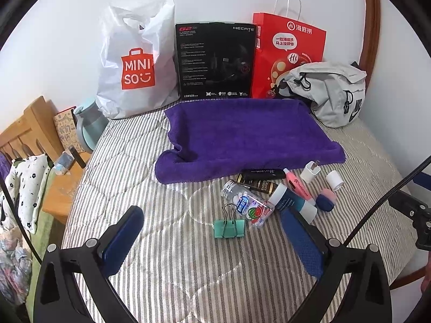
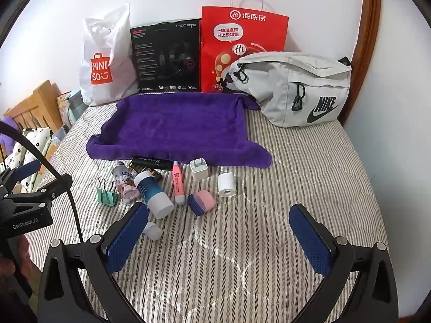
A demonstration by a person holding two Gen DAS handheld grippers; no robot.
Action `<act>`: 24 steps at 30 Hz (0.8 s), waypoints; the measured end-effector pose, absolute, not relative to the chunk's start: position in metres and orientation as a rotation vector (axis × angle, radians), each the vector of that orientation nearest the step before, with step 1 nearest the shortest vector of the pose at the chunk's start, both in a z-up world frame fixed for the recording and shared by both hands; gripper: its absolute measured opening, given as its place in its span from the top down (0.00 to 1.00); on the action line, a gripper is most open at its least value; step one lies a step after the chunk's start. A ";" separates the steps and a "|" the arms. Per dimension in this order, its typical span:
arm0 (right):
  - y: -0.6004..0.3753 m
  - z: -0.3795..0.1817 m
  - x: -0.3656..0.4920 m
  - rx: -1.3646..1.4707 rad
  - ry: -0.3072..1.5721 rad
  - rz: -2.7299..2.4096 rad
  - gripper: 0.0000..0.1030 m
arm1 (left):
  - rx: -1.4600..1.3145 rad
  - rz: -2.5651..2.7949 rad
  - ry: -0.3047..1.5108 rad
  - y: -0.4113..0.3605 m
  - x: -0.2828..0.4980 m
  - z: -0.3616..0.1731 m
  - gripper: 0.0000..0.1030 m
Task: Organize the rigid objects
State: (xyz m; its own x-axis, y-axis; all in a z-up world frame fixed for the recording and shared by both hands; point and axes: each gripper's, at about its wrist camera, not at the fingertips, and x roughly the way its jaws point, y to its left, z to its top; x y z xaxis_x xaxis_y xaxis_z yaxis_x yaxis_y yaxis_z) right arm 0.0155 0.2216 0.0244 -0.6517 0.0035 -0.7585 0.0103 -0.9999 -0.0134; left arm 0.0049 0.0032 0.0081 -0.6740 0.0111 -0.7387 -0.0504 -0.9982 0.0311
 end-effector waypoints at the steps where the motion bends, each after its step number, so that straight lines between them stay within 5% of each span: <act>1: 0.222 0.025 0.016 1.308 0.026 -2.853 0.00 | -1.252 2.840 0.077 0.003 0.005 0.008 0.00; 24: 0.220 0.024 0.018 1.319 0.033 -2.849 0.00 | -1.249 2.835 0.088 0.005 0.006 0.009 0.00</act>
